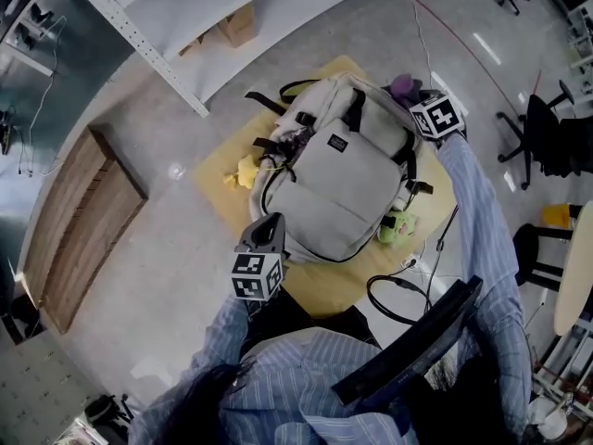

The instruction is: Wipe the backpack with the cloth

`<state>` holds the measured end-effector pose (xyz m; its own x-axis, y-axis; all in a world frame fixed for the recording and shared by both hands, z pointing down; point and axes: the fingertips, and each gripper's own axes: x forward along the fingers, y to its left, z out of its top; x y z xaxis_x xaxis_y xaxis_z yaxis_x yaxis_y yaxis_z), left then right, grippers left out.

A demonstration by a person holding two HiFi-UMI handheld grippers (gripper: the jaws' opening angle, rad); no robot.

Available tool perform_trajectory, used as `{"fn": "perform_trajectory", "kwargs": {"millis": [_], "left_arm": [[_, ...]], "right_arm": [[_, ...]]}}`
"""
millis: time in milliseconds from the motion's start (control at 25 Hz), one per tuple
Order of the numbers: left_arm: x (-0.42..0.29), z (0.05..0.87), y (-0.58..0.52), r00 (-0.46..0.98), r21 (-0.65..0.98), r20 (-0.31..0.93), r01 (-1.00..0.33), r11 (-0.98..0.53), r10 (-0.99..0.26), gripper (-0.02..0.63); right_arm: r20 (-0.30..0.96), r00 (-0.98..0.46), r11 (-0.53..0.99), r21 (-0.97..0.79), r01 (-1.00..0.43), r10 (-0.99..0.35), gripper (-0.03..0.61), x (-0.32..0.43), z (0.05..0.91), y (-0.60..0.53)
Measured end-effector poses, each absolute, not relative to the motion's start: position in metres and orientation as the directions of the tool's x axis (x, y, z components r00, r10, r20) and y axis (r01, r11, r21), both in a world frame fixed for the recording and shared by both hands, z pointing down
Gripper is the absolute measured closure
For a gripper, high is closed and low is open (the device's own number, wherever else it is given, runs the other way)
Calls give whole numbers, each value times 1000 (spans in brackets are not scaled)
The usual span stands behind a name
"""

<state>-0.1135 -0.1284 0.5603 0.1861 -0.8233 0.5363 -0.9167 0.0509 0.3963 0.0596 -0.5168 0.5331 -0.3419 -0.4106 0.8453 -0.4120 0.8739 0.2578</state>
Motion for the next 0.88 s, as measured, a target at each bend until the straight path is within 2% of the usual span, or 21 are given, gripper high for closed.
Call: {"fn": "perform_trajectory", "kwargs": {"millis": [440, 880], "left_arm": [[-132, 566, -120, 134, 417, 536, -900, 124, -833, 600], [-156, 570, -104, 55, 431, 535, -876, 216, -843, 600]], "right_arm": [[821, -449, 933, 273, -233, -352, 537, -65, 529, -517], [808, -509, 953, 277, -119, -298, 537, -147, 519, -501]]}}
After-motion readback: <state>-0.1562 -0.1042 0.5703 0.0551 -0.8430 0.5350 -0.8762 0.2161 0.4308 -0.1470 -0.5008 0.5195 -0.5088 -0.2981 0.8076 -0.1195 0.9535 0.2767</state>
